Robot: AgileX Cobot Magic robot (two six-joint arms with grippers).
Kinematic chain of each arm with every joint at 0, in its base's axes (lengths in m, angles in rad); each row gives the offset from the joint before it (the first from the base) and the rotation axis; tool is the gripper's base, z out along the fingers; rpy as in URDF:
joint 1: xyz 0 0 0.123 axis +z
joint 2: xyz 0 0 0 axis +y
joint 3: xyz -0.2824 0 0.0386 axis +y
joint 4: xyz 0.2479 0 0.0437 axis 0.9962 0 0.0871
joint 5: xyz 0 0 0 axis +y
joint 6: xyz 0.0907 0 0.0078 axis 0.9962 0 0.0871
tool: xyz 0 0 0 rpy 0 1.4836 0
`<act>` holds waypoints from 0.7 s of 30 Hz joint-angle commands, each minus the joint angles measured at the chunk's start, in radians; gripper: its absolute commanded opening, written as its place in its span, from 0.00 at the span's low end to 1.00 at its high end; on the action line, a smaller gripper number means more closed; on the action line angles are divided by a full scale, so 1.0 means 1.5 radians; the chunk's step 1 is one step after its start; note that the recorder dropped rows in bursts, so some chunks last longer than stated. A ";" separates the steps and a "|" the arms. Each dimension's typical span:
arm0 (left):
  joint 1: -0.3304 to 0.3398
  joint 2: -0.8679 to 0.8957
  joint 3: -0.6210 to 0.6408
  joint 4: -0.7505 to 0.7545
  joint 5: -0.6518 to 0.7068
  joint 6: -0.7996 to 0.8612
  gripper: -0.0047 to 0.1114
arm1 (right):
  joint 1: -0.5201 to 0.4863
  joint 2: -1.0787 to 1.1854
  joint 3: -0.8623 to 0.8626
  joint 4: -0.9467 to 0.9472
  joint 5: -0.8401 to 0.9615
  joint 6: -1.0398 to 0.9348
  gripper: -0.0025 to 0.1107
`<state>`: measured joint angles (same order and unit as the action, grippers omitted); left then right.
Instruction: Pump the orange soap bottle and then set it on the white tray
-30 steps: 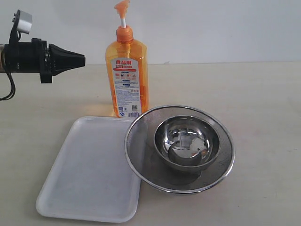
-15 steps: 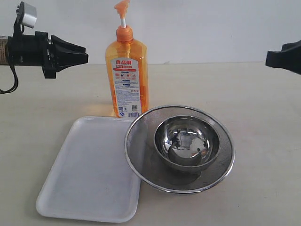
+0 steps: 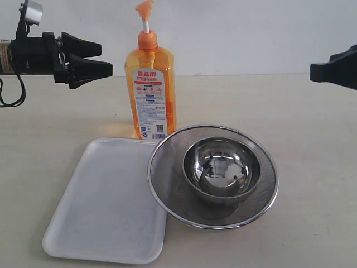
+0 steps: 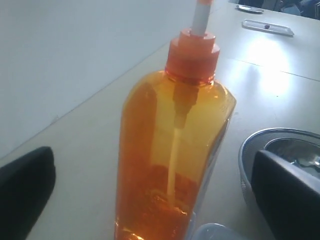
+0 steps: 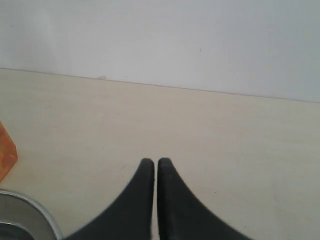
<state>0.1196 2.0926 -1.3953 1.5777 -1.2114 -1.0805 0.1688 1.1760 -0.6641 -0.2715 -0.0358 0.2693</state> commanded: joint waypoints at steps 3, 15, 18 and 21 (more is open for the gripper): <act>-0.003 0.006 -0.004 0.012 -0.006 0.031 0.92 | 0.023 0.027 -0.018 -0.036 -0.038 -0.036 0.02; -0.003 0.006 -0.002 0.094 -0.006 -0.053 0.92 | 0.159 0.209 -0.187 -0.037 0.015 -0.133 0.02; -0.003 0.006 -0.002 0.094 -0.006 -0.064 0.91 | 0.159 0.237 -0.214 -0.036 0.044 -0.133 0.02; -0.003 0.006 -0.002 0.093 -0.006 -0.075 0.85 | 0.168 0.249 -0.219 -0.035 0.049 -0.133 0.02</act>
<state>0.1196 2.0926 -1.3953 1.7157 -1.2137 -1.1691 0.4076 1.5346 -0.9784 -0.3242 0.0225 0.0784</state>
